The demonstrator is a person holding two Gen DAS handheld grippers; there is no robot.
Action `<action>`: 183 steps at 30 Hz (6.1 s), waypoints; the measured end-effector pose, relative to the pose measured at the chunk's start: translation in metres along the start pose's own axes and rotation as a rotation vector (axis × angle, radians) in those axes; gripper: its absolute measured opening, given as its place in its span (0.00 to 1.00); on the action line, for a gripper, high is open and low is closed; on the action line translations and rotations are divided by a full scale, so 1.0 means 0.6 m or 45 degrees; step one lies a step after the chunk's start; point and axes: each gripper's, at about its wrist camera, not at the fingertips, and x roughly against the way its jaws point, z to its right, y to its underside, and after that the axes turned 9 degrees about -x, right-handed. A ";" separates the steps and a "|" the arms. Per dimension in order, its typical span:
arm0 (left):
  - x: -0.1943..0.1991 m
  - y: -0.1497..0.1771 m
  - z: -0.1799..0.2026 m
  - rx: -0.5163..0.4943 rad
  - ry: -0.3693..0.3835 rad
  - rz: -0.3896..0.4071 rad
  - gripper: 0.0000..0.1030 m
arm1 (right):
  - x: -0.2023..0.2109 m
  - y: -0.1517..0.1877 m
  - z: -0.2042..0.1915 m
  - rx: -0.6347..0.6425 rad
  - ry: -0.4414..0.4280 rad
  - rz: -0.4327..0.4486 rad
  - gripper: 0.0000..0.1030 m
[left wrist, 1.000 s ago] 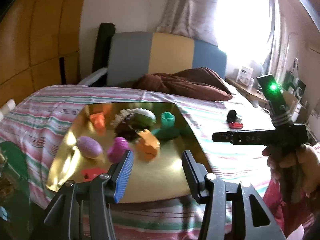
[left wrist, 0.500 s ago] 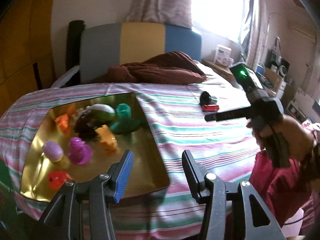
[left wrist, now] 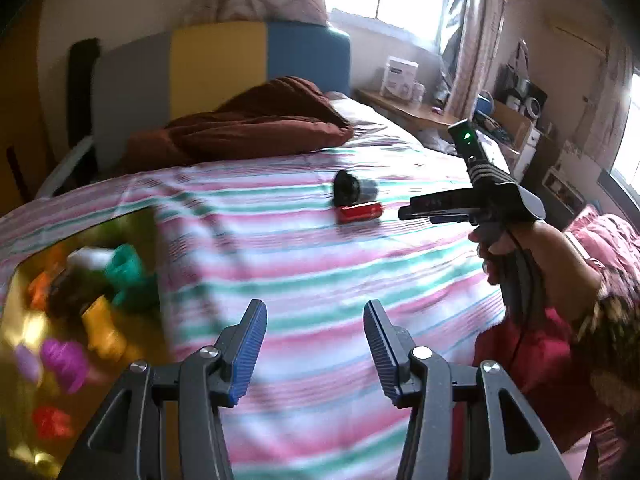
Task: Organize rigid objects
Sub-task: 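Move both tools from the tray back toward the red cylinder and jar, then grasp the red cylinder with the left tool while the right tool grasps the clear black-capped jar, then lift the red cylinder with the left tool while the right tool lifts the jar upright, then release the red cylinder into the tray while the right tool carries the jar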
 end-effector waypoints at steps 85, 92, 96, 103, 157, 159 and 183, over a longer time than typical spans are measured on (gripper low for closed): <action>-0.227 -0.006 -0.079 0.285 0.025 0.008 0.25 | -0.074 -0.085 -0.062 -0.279 -0.228 -0.010 0.90; -0.227 -0.003 -0.086 0.309 0.053 0.023 0.25 | -0.088 -0.074 -0.063 -0.227 -0.252 -0.060 0.72; -0.228 -0.003 -0.088 0.315 0.061 0.025 0.25 | -0.054 -0.061 -0.083 -0.008 -0.131 0.015 0.71; -0.229 -0.004 -0.090 0.311 0.057 0.025 0.25 | -0.010 0.004 -0.133 0.608 0.356 0.220 0.72; -0.137 0.008 -0.070 0.381 0.173 0.054 0.25 | 0.031 0.032 -0.130 0.414 -0.203 0.218 0.43; -0.113 0.009 -0.064 0.350 0.169 0.076 0.25 | 0.032 0.032 -0.131 0.419 -0.202 0.220 0.43; 0.080 0.186 -0.261 0.574 -0.139 0.010 0.25 | 0.041 0.052 -0.146 0.466 -0.240 0.248 0.43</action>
